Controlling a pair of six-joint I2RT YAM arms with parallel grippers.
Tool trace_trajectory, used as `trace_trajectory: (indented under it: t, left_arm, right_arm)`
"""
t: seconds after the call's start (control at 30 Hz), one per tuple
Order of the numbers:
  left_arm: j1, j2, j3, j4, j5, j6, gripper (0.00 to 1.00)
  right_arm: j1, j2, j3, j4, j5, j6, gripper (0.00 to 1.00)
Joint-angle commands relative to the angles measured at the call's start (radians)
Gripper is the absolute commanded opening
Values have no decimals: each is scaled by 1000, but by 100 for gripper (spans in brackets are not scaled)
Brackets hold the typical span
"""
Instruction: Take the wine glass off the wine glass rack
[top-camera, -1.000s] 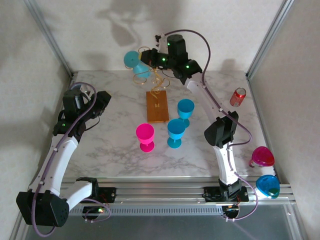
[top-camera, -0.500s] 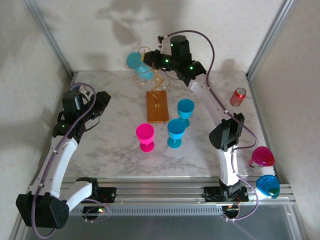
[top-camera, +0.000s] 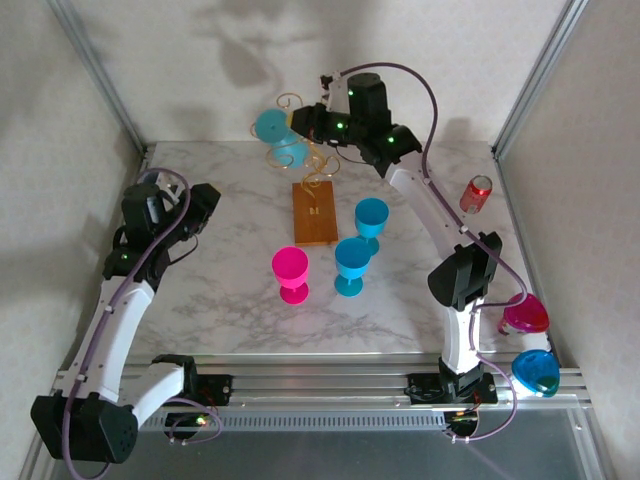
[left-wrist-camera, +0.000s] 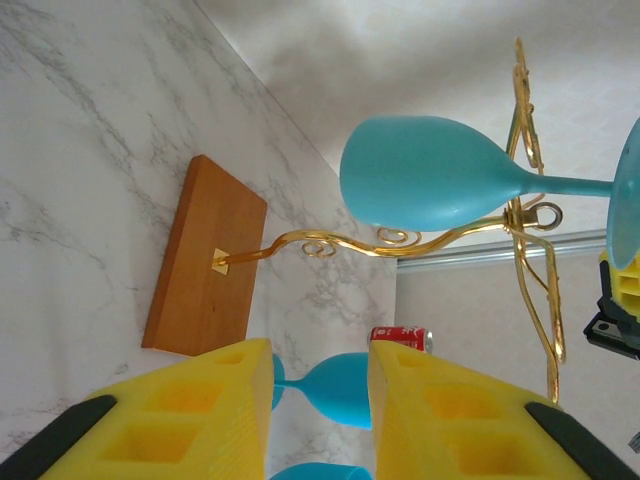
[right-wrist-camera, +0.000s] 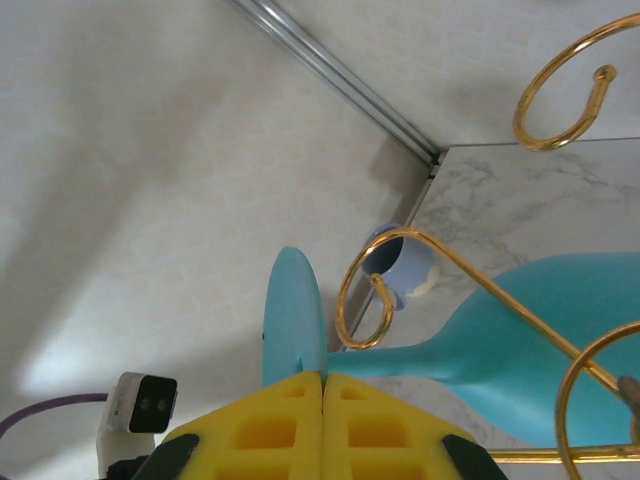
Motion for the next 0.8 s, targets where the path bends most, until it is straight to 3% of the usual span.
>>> trace_trajectory:
  t: [0.0, 0.77]
  left_arm:
    - [8, -29, -18, 18, 9, -13, 30]
    - [8, -108, 18, -84, -35, -18, 31]
  right_arm:
    - [4, -42, -2, 56, -42, -16, 0]
    - [66, -15, 80, -70, -130, -118, 0]
